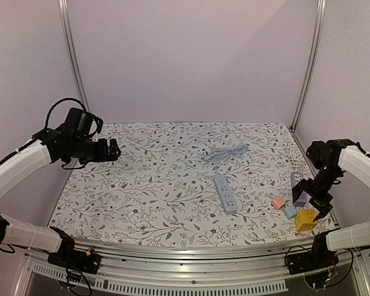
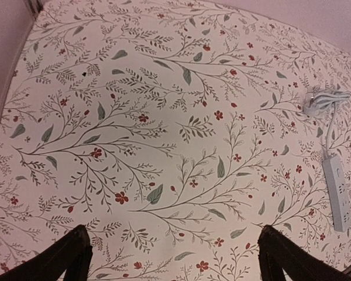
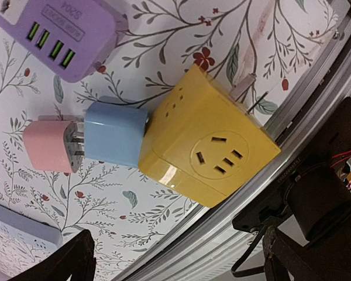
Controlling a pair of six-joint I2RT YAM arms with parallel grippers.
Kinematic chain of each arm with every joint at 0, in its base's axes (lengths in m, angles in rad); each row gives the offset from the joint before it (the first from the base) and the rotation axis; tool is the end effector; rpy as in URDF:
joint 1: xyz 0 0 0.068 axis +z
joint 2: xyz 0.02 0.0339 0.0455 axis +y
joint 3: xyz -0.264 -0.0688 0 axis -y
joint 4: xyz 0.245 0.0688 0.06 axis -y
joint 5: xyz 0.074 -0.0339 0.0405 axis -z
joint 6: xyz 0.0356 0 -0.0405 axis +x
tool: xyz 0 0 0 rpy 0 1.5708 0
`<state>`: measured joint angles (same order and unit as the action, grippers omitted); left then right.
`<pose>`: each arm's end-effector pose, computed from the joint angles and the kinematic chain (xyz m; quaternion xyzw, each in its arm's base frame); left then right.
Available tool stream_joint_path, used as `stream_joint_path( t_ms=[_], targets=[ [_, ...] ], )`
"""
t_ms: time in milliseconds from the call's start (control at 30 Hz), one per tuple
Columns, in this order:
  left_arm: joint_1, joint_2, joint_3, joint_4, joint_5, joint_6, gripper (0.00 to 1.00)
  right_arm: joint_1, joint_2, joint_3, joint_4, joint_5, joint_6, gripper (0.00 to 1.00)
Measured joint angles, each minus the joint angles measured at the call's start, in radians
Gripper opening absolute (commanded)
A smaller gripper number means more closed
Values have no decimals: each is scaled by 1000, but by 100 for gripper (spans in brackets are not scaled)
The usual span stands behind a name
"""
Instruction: Insert the plug
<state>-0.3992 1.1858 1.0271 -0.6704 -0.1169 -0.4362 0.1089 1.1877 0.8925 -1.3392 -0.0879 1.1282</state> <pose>0.2284 -0.0918 0.2981 -0.0384 0.9299 -0.0970 0.3528 0.1649 0.0212 0.2352 -0.4884 -0.8709 -0.0174 0.0513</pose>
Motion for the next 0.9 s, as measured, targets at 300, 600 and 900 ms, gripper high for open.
stream_joint_path(
  t_ms=[300,600,900],
  targets=[
    [0,-6,0,0,2,3,100,-71,6,-37,6,-30,239,99],
    [0,-53,0,-3,-5,2,100,-177,5,-86,67,-16,334,99],
    [0,-68,0,-16,-7,0,99,-245,30,-163,175,-20,340,88]
  ],
)
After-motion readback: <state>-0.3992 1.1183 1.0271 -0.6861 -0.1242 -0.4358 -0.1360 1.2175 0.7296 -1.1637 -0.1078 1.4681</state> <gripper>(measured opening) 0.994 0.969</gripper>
